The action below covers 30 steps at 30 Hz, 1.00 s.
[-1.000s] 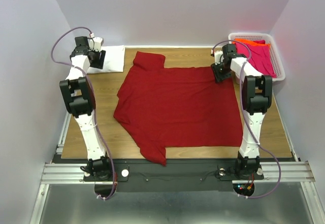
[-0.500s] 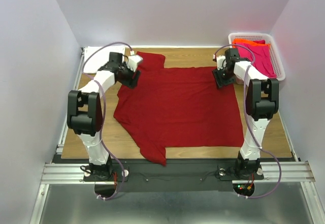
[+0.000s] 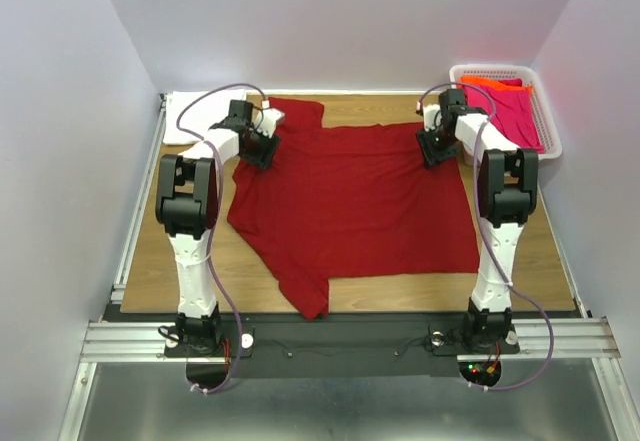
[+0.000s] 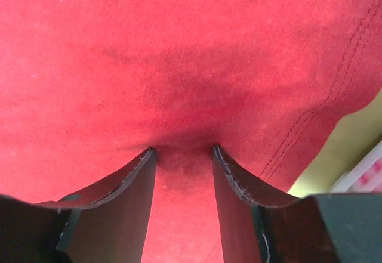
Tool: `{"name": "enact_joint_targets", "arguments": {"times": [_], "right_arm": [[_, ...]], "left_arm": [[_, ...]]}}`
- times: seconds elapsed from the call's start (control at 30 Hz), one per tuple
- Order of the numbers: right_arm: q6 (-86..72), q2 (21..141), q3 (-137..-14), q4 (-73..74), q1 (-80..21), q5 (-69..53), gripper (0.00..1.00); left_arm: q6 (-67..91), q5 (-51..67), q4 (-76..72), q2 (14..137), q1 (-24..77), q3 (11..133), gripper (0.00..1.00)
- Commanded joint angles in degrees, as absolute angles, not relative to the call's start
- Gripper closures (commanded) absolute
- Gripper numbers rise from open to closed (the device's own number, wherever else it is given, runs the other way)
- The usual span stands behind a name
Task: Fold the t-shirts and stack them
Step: Flatten the tshirt out
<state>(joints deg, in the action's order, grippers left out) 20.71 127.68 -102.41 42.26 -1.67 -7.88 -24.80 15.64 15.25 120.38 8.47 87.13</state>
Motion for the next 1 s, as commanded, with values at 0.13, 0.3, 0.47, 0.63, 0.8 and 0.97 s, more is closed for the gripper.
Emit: {"name": "enact_joint_targets", "arguments": {"times": [0.13,0.3,0.47,0.63,0.8,0.97], "right_arm": [[16.00,141.07,-117.32,40.87,-1.49,-6.50,0.52],[14.50,132.82,-114.80,41.31,-1.93,-10.70,0.42],[13.54,121.48,-108.02,41.48,-2.11,-15.99,0.39],[15.99,110.77,-94.09,42.27,-2.11,-16.62,0.39],[18.98,105.30,-81.84,43.15,-2.11,-16.44,0.47],[20.04,101.87,-70.95,43.07,-2.11,-14.68,0.56]], "left_arm": [[-25.04,13.36,23.98,133.76,5.45,112.47,0.37],[-29.79,20.72,31.64,128.25,5.89,118.75,0.32],[-35.95,27.85,34.19,113.05,8.69,103.30,0.32],[-49.99,32.16,42.51,98.72,12.74,83.17,0.32],[-55.28,34.27,44.21,91.43,18.70,69.56,0.34],[-49.84,33.22,38.60,85.53,28.46,62.77,0.36]]}}
